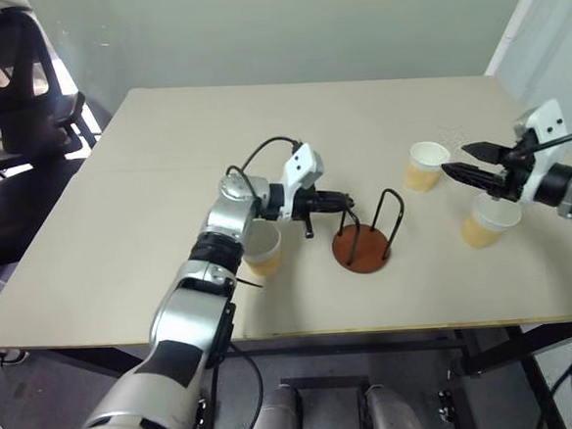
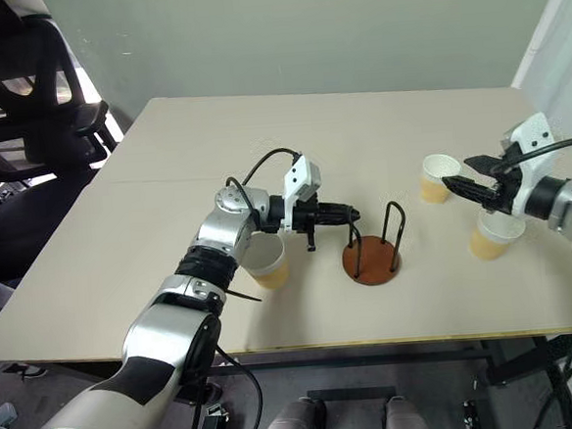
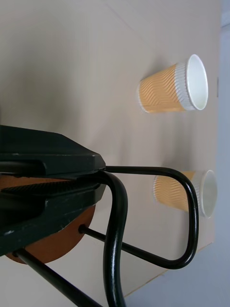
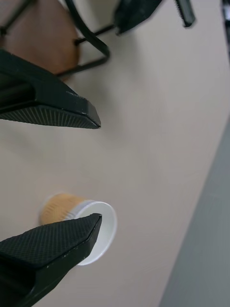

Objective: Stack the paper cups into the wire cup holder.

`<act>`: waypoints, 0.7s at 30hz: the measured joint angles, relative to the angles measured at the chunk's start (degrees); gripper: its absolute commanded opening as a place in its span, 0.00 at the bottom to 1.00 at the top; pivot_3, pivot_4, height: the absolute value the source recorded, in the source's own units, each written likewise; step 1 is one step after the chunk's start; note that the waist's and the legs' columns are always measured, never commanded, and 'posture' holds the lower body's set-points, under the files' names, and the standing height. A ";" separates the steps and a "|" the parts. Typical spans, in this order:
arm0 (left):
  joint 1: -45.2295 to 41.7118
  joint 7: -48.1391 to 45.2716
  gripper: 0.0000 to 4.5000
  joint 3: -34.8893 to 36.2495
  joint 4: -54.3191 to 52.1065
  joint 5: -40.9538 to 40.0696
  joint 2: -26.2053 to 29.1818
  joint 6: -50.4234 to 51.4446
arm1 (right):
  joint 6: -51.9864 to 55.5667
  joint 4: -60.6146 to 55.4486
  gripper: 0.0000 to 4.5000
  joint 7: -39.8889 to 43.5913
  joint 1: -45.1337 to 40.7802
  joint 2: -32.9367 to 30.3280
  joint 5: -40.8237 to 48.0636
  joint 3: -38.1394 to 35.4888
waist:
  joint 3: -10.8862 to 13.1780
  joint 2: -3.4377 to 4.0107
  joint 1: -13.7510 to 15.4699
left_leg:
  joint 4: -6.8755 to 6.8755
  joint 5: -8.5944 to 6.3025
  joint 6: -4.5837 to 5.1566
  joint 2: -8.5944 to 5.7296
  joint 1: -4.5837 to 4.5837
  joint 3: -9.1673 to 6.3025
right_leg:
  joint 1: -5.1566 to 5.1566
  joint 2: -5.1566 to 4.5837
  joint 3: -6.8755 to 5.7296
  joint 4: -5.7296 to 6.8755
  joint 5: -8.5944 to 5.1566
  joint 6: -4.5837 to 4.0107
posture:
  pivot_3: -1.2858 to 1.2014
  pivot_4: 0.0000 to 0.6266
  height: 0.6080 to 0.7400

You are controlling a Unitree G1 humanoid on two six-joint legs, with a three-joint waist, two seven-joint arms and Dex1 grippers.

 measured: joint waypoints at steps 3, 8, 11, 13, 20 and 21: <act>0.38 -0.03 0.00 -0.07 -0.02 -0.02 -0.13 0.00 | 1.39 -1.60 0.63 3.49 1.74 -3.13 1.35 -0.14 | 0.00 0.00 -0.01 | -0.01 -0.02 0.00 -0.04 -0.01 0.00 | 0.01 -0.01 0.02 -0.01 -0.06 0.10 | 0.52 0.24 1.00; 0.71 -0.33 0.00 -0.20 -0.71 -0.10 -0.34 0.12 | 3.38 -4.75 0.63 8.96 3.81 -7.26 4.00 -0.16 | 0.00 0.00 0.00 | -0.01 -0.05 0.03 -0.09 -0.04 0.00 | 0.03 -0.01 0.04 -0.02 -0.28 0.44 | 0.52 0.24 1.00; 0.74 -0.37 0.00 -0.44 -1.02 -0.09 -0.70 0.29 | 3.72 -5.95 0.63 11.47 3.87 -9.42 5.01 -0.17 | 0.00 0.00 0.01 | 0.00 -0.05 0.04 -0.11 -0.03 0.00 | 0.06 -0.03 0.05 -0.02 -0.37 0.57 | 0.52 0.24 1.00; 0.74 -0.41 0.00 -0.62 -1.19 -0.09 -0.91 0.37 | 4.03 -6.42 0.63 12.77 3.89 -10.59 5.45 -0.16 | 0.00 0.00 0.01 | 0.01 -0.06 0.05 -0.12 -0.03 0.00 | 0.06 -0.04 0.05 -0.02 -0.37 0.57 | 0.52 0.24 1.00; 0.74 -0.49 0.00 -0.77 -1.32 -0.09 -1.80 0.57 | 4.49 -6.91 0.63 15.20 6.07 -12.92 5.68 -0.18 | 0.00 0.00 0.03 | 0.01 -0.09 0.09 -0.12 -0.02 0.00 | 0.09 -0.04 0.06 -0.02 -0.45 0.69 | 0.52 0.24 1.00; 0.75 -0.59 0.00 -0.88 -1.46 -0.09 -1.90 0.66 | 4.50 -7.03 0.63 15.35 6.37 -12.94 5.68 -0.18 | 0.00 0.00 0.03 | 0.02 -0.09 0.09 -0.12 -0.02 0.00 | 0.08 -0.04 0.06 -0.02 -0.50 0.78 | 0.52 0.24 1.00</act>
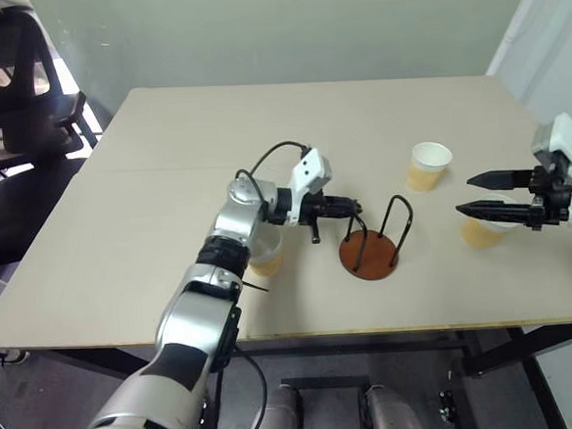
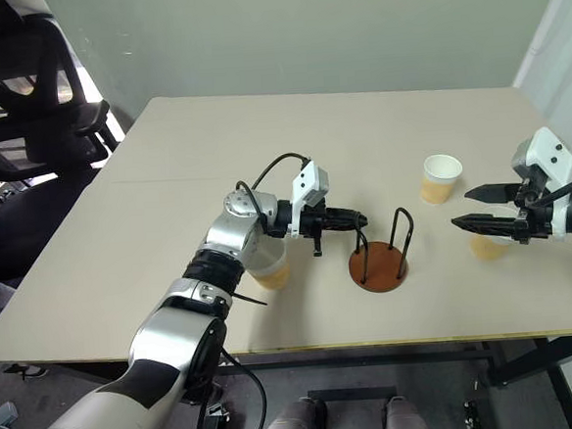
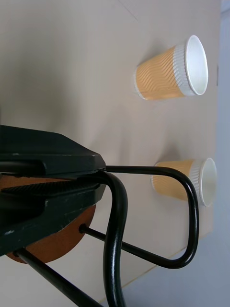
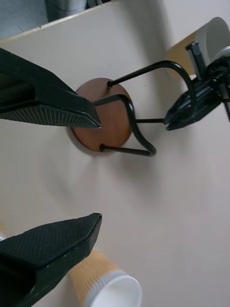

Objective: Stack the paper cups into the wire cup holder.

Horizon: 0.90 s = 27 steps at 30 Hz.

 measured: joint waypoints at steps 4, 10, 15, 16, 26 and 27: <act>0.18 -0.93 0.00 -0.46 -0.91 0.00 -0.40 0.25 | 0.11 -0.53 0.63 0.09 0.48 -0.44 0.06 -0.04 | 0.00 0.00 0.01 | 0.01 -0.02 0.03 -0.01 0.00 0.01 | 0.01 -0.01 0.01 0.00 -0.02 0.04 | 0.52 0.24 1.00; 1.15 -2.13 0.00 -1.98 -2.64 -0.04 -0.45 0.22 | 0.12 -1.09 0.63 0.03 0.60 -0.64 0.09 -0.90 | 0.00 0.00 0.01 | 0.05 -0.03 0.06 -0.02 0.06 0.00 | 0.10 -0.01 0.01 0.00 -0.04 0.06 | 0.52 0.24 1.00; 1.18 -1.56 0.00 -2.20 -2.70 0.01 -0.55 0.22 | 0.10 -1.19 0.63 -0.06 0.60 -0.63 0.05 -0.90 | 0.00 0.00 0.01 | 0.07 -0.03 0.06 -0.03 0.08 0.00 | 0.13 -0.02 0.02 0.01 -0.04 0.07 | 0.52 0.24 1.00; 1.18 -1.13 0.00 -2.25 -2.70 0.04 -0.57 0.21 | 0.10 -1.19 0.63 -0.07 0.60 -0.63 0.05 -0.90 | 0.00 0.00 0.01 | 0.07 -0.03 0.06 -0.02 0.09 0.00 | 0.14 -0.02 0.01 0.01 -0.04 0.07 | 0.52 0.24 1.00; 1.51 -0.19 0.13 -2.91 -4.41 -0.07 -0.49 2.60 | 0.03 -1.18 0.63 -0.07 0.60 -0.63 0.01 -0.90 | 0.00 0.00 0.01 | 0.07 -0.04 0.06 -0.03 0.13 0.00 | 0.19 -0.02 0.01 0.00 -0.05 0.08 | 0.52 0.24 1.00; 1.88 -0.98 0.19 -3.35 -5.16 -0.09 -0.29 3.19 | 0.02 -1.18 0.63 -0.07 0.59 -0.63 0.01 -0.90 | -0.01 0.00 0.01 | 0.07 -0.04 0.05 -0.03 0.12 -0.01 | 0.19 -0.02 0.01 -0.01 -0.05 0.08 | 0.52 0.24 1.00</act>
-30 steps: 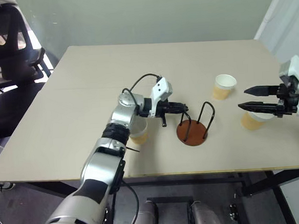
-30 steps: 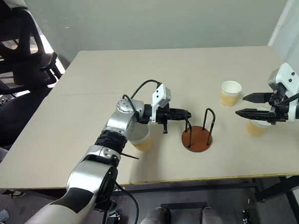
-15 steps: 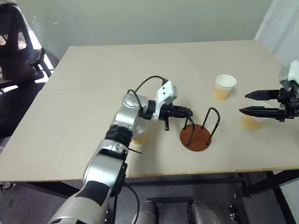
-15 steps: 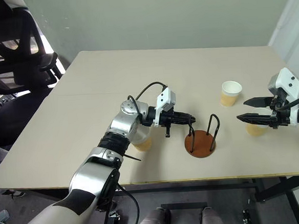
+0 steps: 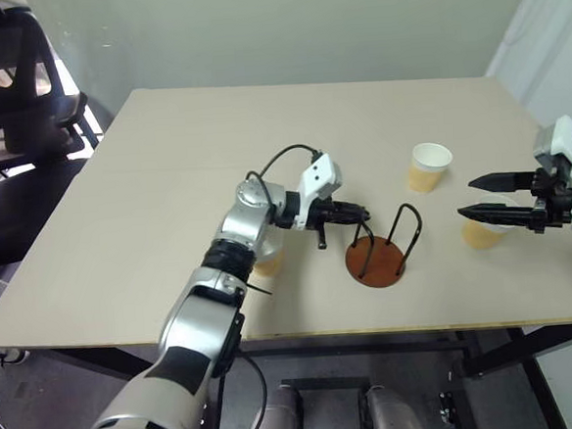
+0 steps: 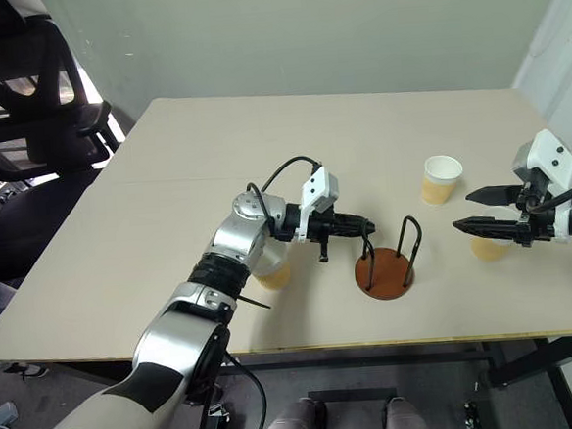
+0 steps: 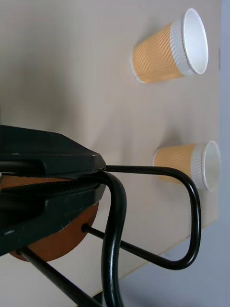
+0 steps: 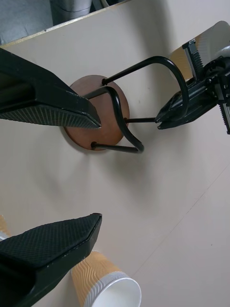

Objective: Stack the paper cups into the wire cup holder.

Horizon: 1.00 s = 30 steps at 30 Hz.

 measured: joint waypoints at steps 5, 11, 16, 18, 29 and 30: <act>1.66 -1.66 0.59 -0.91 -0.94 -0.25 0.04 1.91 | -0.01 0.02 0.63 0.00 0.00 0.00 -0.01 0.00 | 0.00 0.00 0.02 | 0.00 -0.01 0.01 0.00 -0.04 -0.02 | -0.02 0.00 -0.01 -0.01 -0.02 0.03 | 0.52 0.24 1.00; 1.65 -0.92 0.99 -0.88 -1.69 -0.53 0.03 1.43 | -0.05 0.20 0.63 0.00 0.00 0.00 -0.06 0.00 | 0.00 0.00 0.03 | 0.00 -0.02 0.02 -0.02 -0.02 -0.02 | -0.01 -0.02 0.00 -0.01 -0.02 0.03 | 0.52 0.24 1.00; 1.58 -0.31 0.99 -1.03 -1.64 -0.43 0.38 0.24 | -0.08 0.42 0.63 0.01 0.14 0.01 -0.10 0.01 | -2.32 0.45 0.22 | 0.27 -0.41 0.34 -0.20 0.00 0.16 | 0.01 0.16 -0.32 0.23 0.04 -0.33 | 0.52 0.00 1.00; 0.71 -0.40 0.99 -1.03 -1.75 -0.39 0.86 -0.05 | -0.08 0.50 0.63 0.02 0.14 -0.01 -0.11 0.01 | -2.93 0.61 0.22 | 0.28 -0.44 0.40 -0.28 0.10 0.20 | 0.16 0.14 -0.29 0.19 -0.03 -0.32 | 0.52 0.00 1.00; -1.83 -5.68 0.99 -3.87 -4.80 1.23 6.85 -0.04 | 0.00 1.25 0.63 0.70 -0.41 -0.33 -0.04 0.02 | -3.58 0.90 0.16 | 1.05 -0.45 0.63 -0.34 0.30 0.29 | 0.38 0.08 -0.16 0.66 0.09 -0.44 | 0.52 0.00 1.00; -2.11 -6.04 0.99 -4.28 -4.83 1.81 7.60 -0.41 | 0.03 1.27 0.63 0.70 -0.69 -0.33 -0.04 0.03 | -3.71 0.89 0.13 | 1.04 -0.45 0.63 -0.34 0.34 0.31 | 0.38 0.08 -0.14 0.69 0.09 -0.43 | 0.52 0.00 1.00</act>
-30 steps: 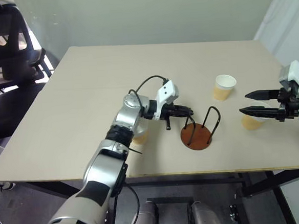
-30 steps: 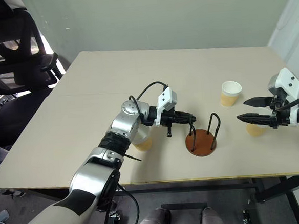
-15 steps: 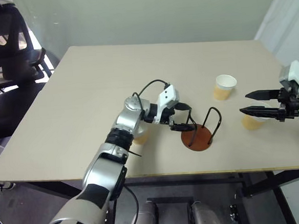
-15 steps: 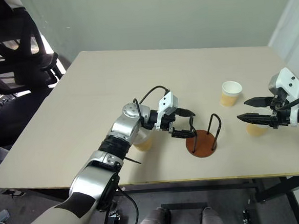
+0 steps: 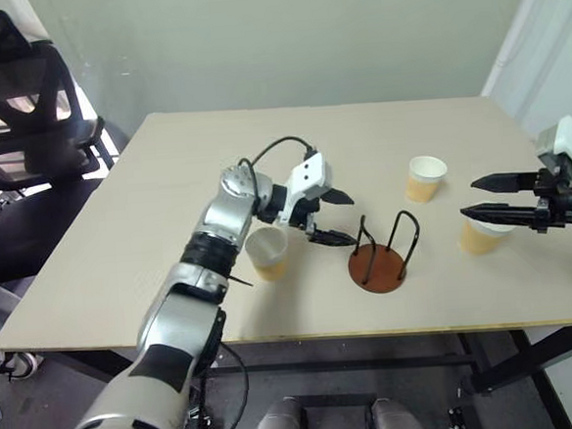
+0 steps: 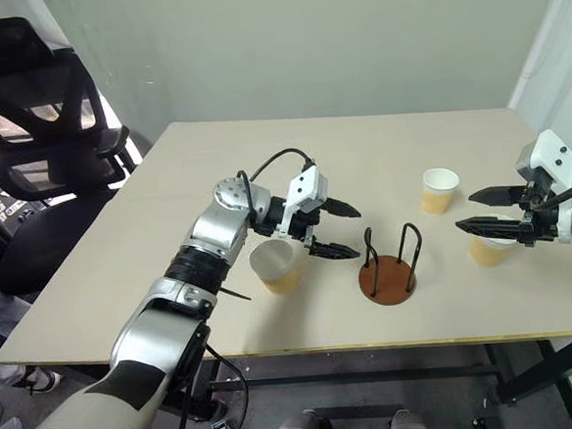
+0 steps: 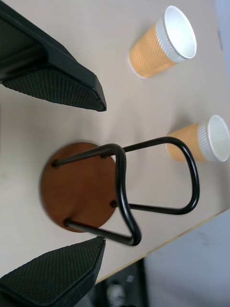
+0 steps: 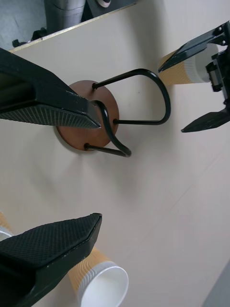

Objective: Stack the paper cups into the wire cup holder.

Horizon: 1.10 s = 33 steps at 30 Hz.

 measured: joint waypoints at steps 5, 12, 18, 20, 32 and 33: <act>-0.08 -1.49 0.99 -1.20 -0.05 1.04 2.94 -0.92 | 0.01 0.13 0.63 0.01 -0.52 0.00 -0.01 0.01 | -0.41 -0.06 -0.15 | -0.02 -0.01 -0.02 0.01 0.37 0.03 | 0.22 0.00 0.06 0.22 -0.33 0.47 | 0.52 0.00 1.00; -0.08 -1.34 0.99 -1.38 -0.12 2.26 5.35 -1.69 | 0.01 0.26 0.63 0.00 -0.94 0.00 -0.02 0.29 | -0.57 -0.01 -0.19 | -0.03 -0.02 -0.04 0.01 0.46 0.04 | 0.22 0.00 0.09 0.32 -0.35 0.47 | 0.52 0.00 1.00; -0.09 0.76 0.99 0.62 -0.11 1.87 6.40 -1.09 | 0.01 0.26 0.63 0.00 -0.97 0.00 -0.01 0.31 | -0.59 0.00 -0.25 | -0.03 -0.03 -0.05 0.01 0.47 0.06 | 0.22 0.01 0.10 0.31 -0.35 0.46 | 0.52 0.00 1.00; -0.22 1.18 0.99 1.29 -0.11 1.60 6.79 -0.66 | 0.01 0.26 0.63 0.00 -1.00 0.00 -0.02 0.31 | -0.60 0.00 -0.25 | -0.04 -0.02 -0.04 0.01 0.46 0.05 | 0.22 0.01 0.10 0.31 -0.35 0.44 | 0.52 0.00 1.00; -2.96 8.51 0.99 10.46 2.28 -3.68 7.30 1.60 | -3.21 5.75 0.63 -2.09 -9.00 2.54 -3.45 4.13 | -0.62 0.02 -0.59 | -0.06 -0.01 -0.01 0.01 0.54 0.10 | 0.21 0.01 0.10 0.33 -0.33 0.38 | 0.52 0.00 1.00; -2.96 8.83 0.99 11.18 2.39 -4.40 7.42 2.32 | -4.15 7.10 0.63 -2.46 -10.50 3.23 -4.56 5.03 | -0.62 0.02 -0.68 | -0.06 -0.01 -0.01 0.02 0.56 0.10 | 0.21 0.02 0.10 0.35 -0.32 0.37 | 0.52 0.00 1.00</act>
